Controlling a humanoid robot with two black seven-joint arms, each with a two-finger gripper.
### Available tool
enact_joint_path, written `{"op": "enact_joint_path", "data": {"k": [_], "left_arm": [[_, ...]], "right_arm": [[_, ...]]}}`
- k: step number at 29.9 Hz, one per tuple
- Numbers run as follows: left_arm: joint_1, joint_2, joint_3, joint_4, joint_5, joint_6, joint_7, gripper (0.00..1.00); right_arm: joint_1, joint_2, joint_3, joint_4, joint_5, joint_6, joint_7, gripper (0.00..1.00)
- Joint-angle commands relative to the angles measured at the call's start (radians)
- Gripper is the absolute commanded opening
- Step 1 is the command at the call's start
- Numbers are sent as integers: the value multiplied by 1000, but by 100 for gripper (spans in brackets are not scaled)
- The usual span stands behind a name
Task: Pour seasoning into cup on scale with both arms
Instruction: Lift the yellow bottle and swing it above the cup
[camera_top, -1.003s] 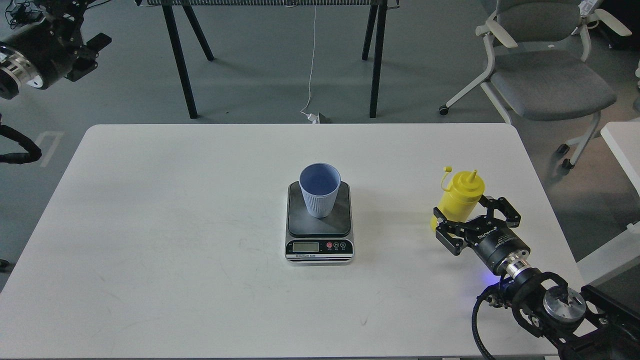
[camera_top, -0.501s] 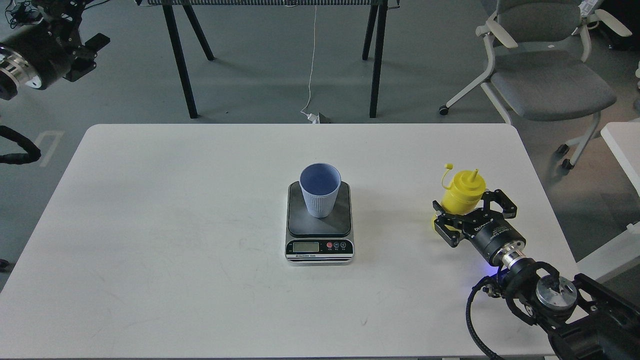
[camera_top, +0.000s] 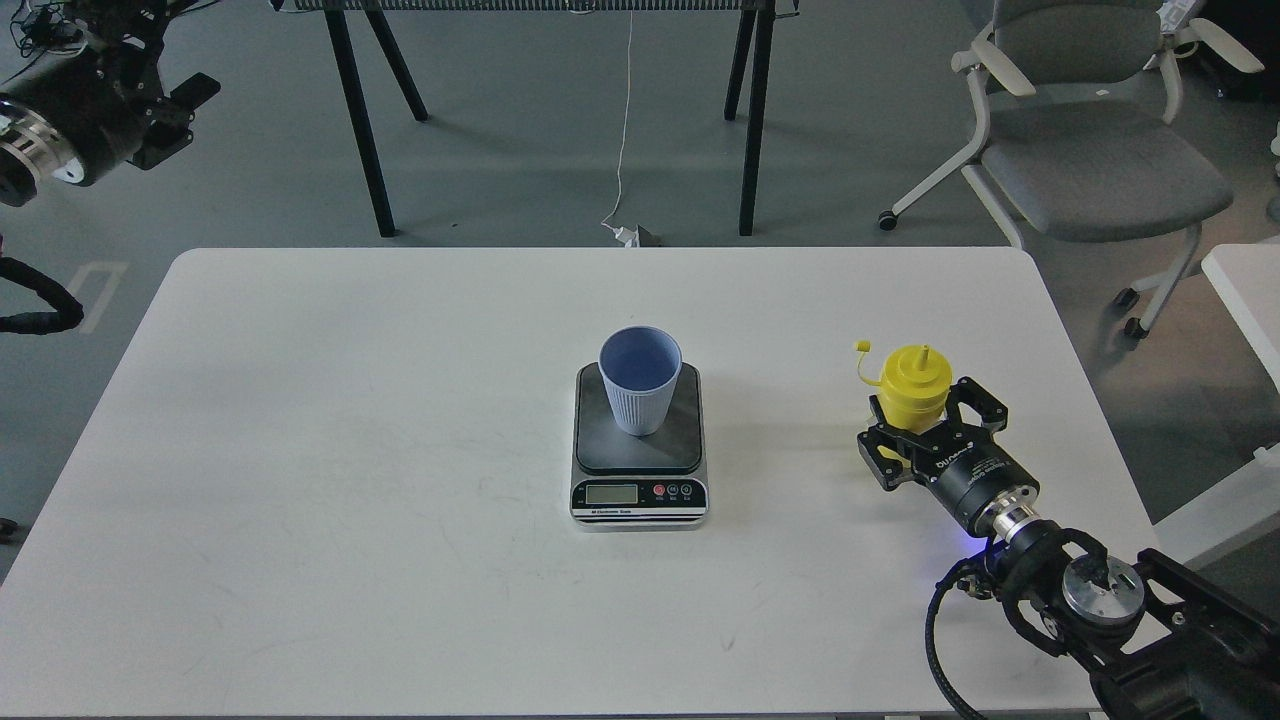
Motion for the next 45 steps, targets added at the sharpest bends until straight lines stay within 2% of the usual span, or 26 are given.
{"op": "enact_joint_path", "data": {"k": [1,7,9,15,18,23,30,37,45], "left_arm": [[0,0,-1,-1,0,0,0,99],[0,-4,-19,-1,0,0,0,99],[0,-5,-27,-3,0,0,0,99],[0,-10,-48,-6,0,0,0,99],[0,-5,-50,-8,0,0,0,99],[7,-2,-65,-8,-3,0,0,99],[21,-4,-87,-9,-3,0,0,99],[21,-8,-93,-9,-3,0,0,99],[35,-8,-93,-9,-28,0,0,99]], "right_arm": [[72,-112,20,57,-6,0,1,2],[366,-277,8,68,-226,0,-11,2],[491,-310,-55,66,-332,-6,-11,2],[860,-305,-411,60,-578,-138,4,2],[953,-298,-488,62,-740,-229,6,2],[1052,-193,-573,47,-960,-329,4,2],[1168,-49,-790,-15,-1046,-335,6,2],[1157,138,-830,-111,-1197,-335,6,2],[1169,251,-945,-170,-1264,-336,6,2]]}}
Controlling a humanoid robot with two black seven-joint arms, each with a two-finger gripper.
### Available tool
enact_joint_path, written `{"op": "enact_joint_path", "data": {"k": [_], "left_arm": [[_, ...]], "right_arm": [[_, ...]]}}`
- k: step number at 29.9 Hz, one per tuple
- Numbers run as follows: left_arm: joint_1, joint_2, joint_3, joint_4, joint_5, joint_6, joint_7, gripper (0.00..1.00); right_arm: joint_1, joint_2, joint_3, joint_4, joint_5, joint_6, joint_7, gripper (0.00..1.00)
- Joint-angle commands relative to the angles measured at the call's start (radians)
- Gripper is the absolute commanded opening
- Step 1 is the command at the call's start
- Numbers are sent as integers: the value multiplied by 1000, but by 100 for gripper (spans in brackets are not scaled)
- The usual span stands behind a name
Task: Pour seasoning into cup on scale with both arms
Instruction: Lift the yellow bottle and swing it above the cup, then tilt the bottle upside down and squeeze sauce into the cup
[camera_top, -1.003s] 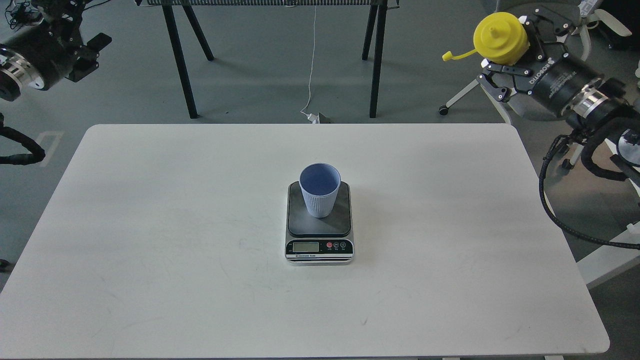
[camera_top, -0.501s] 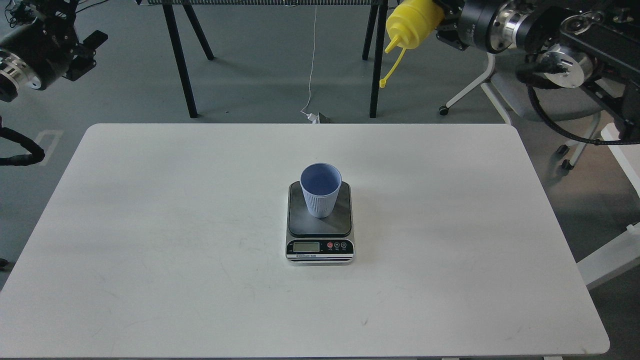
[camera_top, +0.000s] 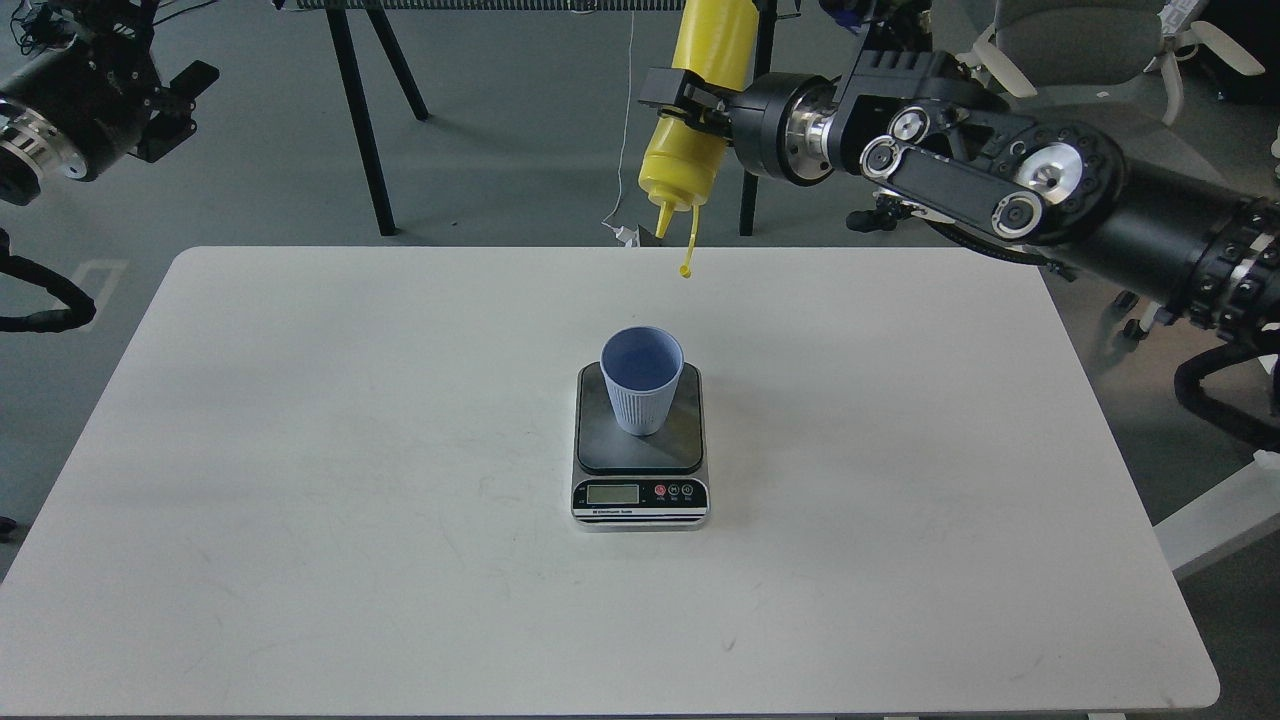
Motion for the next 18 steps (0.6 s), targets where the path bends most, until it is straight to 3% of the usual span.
{"op": "enact_joint_path", "data": {"k": [1,18], "left_arm": [[3,-2,1,0,-6,0,0,99],[9,-3,0,0,-8,0,0,99]], "right_arm": [[3,35,-27,-7,-16,0,0,2],[9,136,-139,-99,-103,0,0,2]]}}
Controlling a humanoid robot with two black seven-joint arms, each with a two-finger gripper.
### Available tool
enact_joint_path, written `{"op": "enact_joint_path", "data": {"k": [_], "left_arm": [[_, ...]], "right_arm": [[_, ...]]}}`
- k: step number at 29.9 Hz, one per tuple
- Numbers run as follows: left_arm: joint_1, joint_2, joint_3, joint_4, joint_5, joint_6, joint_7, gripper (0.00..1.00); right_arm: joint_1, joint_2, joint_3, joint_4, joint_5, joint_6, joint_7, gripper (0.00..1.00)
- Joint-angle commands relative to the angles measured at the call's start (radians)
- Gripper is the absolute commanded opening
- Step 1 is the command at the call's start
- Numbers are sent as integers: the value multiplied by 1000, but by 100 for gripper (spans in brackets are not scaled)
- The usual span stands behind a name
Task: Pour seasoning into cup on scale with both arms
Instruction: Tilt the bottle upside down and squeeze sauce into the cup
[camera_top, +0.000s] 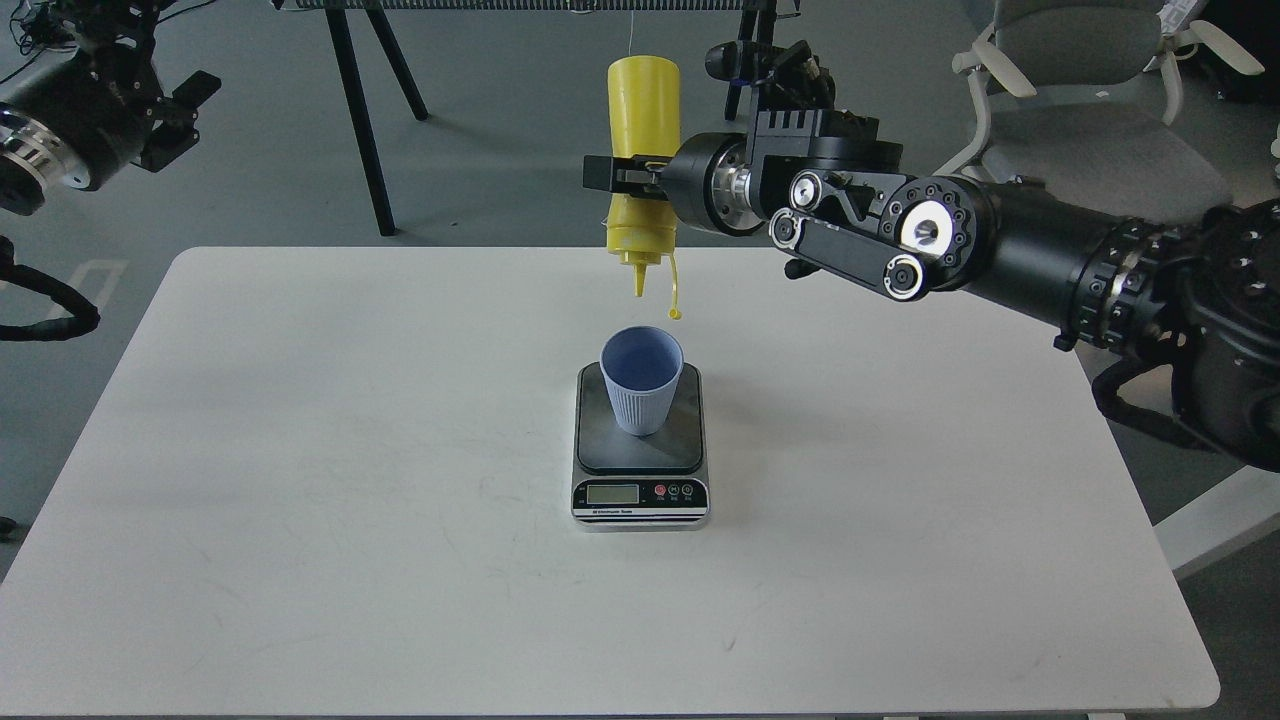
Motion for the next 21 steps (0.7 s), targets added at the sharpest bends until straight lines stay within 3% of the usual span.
{"op": "enact_joint_path", "data": {"k": [1,21], "left_arm": [[0,-1,0,0,0,0,0,99],[0,-5,0,0,-14,0,0,99]], "right_arm": [[1,2,-26,-15,-13,0,0,2],[-14,2,-53,-51,-25,2,0,2]]}}
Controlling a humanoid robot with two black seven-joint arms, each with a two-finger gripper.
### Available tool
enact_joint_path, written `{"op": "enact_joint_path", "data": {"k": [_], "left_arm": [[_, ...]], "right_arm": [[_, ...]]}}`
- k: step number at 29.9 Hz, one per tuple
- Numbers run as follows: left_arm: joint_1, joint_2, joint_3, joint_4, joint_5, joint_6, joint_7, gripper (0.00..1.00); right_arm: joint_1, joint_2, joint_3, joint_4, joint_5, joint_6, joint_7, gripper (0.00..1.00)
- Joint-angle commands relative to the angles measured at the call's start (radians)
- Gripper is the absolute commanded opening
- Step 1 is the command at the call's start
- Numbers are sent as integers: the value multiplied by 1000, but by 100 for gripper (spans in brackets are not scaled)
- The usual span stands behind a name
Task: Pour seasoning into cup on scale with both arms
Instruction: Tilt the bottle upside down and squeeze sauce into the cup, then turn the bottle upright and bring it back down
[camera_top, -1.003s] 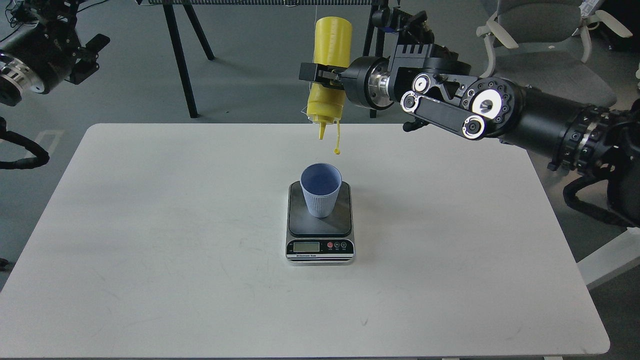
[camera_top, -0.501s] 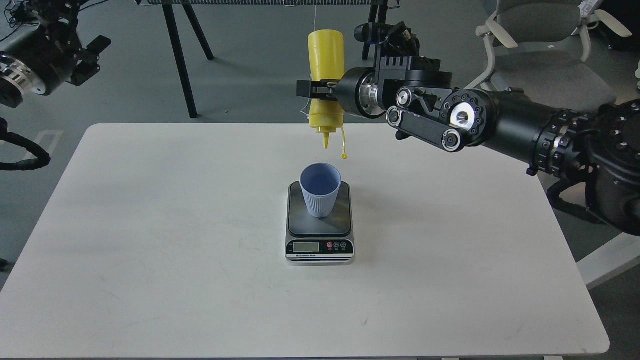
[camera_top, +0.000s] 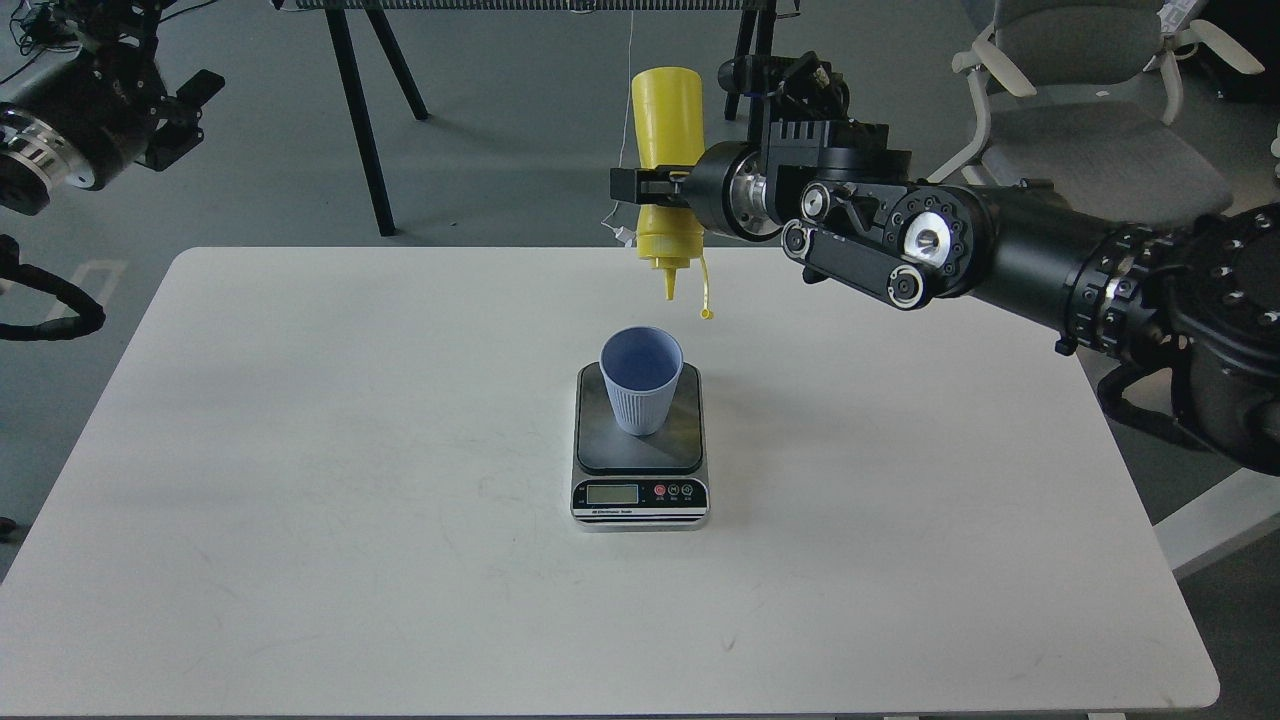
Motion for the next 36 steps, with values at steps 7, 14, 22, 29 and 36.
{"op": "enact_joint_path", "data": {"k": [7,14,22,29,36], "left_arm": [[0,-2,0,0,0,0,0,99],[3,-2,2,0,0,0,0,99],[9,1,3,0,0,0,0,99],[9,1,6,0,2,0,0,99],[9,3,9,-2,3,0,0,99]], "right_arm": [[-21,0,-35,-8,2,-1,-1,2],[-33,0,-3,-20,20,0,-3,2],[-67,0,230,-17,167,28,-12,2],[-87,-61,535,-6,369,135,-41,2],[-126,-210,868,-4,659,229,-117,2]]}}
